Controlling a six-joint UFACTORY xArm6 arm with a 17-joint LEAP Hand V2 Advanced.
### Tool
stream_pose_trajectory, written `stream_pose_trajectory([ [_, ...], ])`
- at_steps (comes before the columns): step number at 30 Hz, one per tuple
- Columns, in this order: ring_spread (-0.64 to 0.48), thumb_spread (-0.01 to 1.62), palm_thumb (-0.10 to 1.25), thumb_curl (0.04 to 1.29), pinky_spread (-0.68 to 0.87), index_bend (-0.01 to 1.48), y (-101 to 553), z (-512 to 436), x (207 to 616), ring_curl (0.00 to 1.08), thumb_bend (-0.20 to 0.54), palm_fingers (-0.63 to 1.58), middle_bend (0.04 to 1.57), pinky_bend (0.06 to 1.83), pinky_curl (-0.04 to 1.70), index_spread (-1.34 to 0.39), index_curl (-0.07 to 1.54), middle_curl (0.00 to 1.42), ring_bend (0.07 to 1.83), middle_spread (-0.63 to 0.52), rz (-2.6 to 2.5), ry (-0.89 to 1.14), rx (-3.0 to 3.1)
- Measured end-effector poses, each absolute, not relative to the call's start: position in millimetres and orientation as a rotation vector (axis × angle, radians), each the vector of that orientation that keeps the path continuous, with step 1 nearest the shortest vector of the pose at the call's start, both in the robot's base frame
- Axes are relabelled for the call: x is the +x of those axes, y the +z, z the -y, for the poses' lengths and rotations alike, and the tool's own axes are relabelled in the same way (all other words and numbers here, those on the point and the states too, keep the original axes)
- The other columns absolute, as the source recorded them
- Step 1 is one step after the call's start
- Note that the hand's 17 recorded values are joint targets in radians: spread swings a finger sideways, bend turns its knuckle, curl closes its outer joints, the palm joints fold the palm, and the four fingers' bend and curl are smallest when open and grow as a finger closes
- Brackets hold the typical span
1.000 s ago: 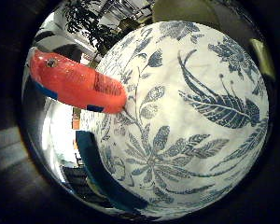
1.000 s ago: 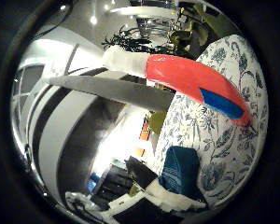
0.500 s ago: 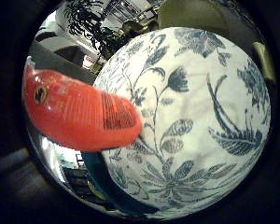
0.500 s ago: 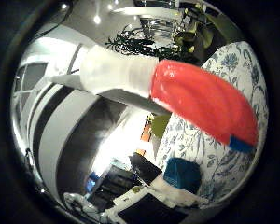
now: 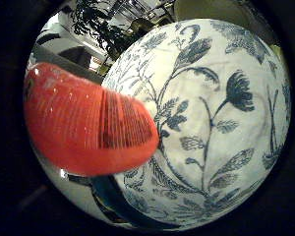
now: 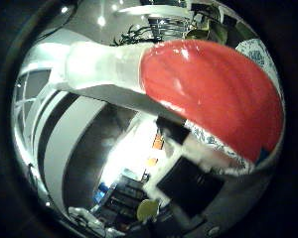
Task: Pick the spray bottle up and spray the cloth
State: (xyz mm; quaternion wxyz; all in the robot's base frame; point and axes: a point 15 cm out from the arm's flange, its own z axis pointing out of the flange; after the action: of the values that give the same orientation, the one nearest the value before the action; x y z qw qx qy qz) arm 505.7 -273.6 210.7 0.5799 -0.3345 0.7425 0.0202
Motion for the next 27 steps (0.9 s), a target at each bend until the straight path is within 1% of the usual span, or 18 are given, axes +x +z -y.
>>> stream_pose_trajectory([
  [2,-0.04,0.96,0.84,0.4,0.05,0.19,210.8,267.5,508.4,0.35,0.0,1.02,0.55,0.61,0.29,-0.23,0.31,0.42,0.85,-0.01,-1.731,0.063,-0.783],
  [3,-0.07,0.94,0.88,0.41,-0.04,0.22,210.8,265.9,509.2,0.37,0.002,1.16,0.58,0.65,0.31,-0.25,0.33,0.43,0.9,-0.05,-1.732,0.069,-0.782],
  [4,-0.1,0.93,0.91,0.43,-0.12,0.25,210.3,264.0,510.0,0.39,-0.007,1.19,0.62,0.69,0.32,-0.27,0.36,0.45,0.94,-0.07,-1.734,0.079,-0.777],
  [6,-0.14,0.89,0.94,0.46,-0.3,0.37,209.3,256.9,512.5,0.42,-0.017,1.27,0.73,0.72,0.32,-0.3,0.42,0.49,1.0,-0.12,-1.727,0.105,-0.777],
  [8,-0.17,0.86,0.95,0.48,-0.42,0.54,208.3,250.8,514.5,0.43,-0.021,1.37,0.82,0.82,0.35,-0.3,0.5,0.52,1.04,-0.15,-1.72,0.129,-0.776],
  [9,-0.17,0.86,0.96,0.48,-0.42,0.61,209.0,249.8,515.0,0.44,-0.018,1.42,0.85,0.84,0.36,-0.29,0.53,0.53,1.05,-0.16,-1.717,0.133,-0.776],
  [11,-0.17,0.85,0.98,0.51,-0.42,0.76,206.8,246.6,516.9,0.46,-0.019,1.41,0.93,0.95,0.41,-0.26,0.59,0.55,1.11,-0.16,-1.719,0.151,-0.77],
  [13,-0.17,0.85,1.02,0.53,-0.37,0.85,207.0,242.9,518.3,0.48,-0.009,1.41,1.02,1.05,0.46,-0.24,0.63,0.57,1.18,-0.15,-1.71,0.17,-0.77],
  [16,-0.16,0.82,1.08,0.58,-0.3,0.97,213.9,237.1,522.0,0.52,-0.009,1.34,1.12,1.18,0.55,-0.22,0.66,0.59,1.29,-0.13,-1.68,0.197,-0.784],
  [20,-0.16,0.78,1.11,0.65,-0.24,1.03,221.3,230.8,522.8,0.54,-0.014,1.28,1.2,1.25,0.62,-0.2,0.68,0.6,1.36,-0.1,-1.671,0.246,-0.801],
  [27,-0.15,0.69,1.11,0.75,-0.2,1.08,229.2,229.0,512.7,0.55,-0.016,1.24,1.27,1.26,0.69,-0.19,0.69,0.59,1.42,-0.08,-1.717,0.296,-0.98],
])
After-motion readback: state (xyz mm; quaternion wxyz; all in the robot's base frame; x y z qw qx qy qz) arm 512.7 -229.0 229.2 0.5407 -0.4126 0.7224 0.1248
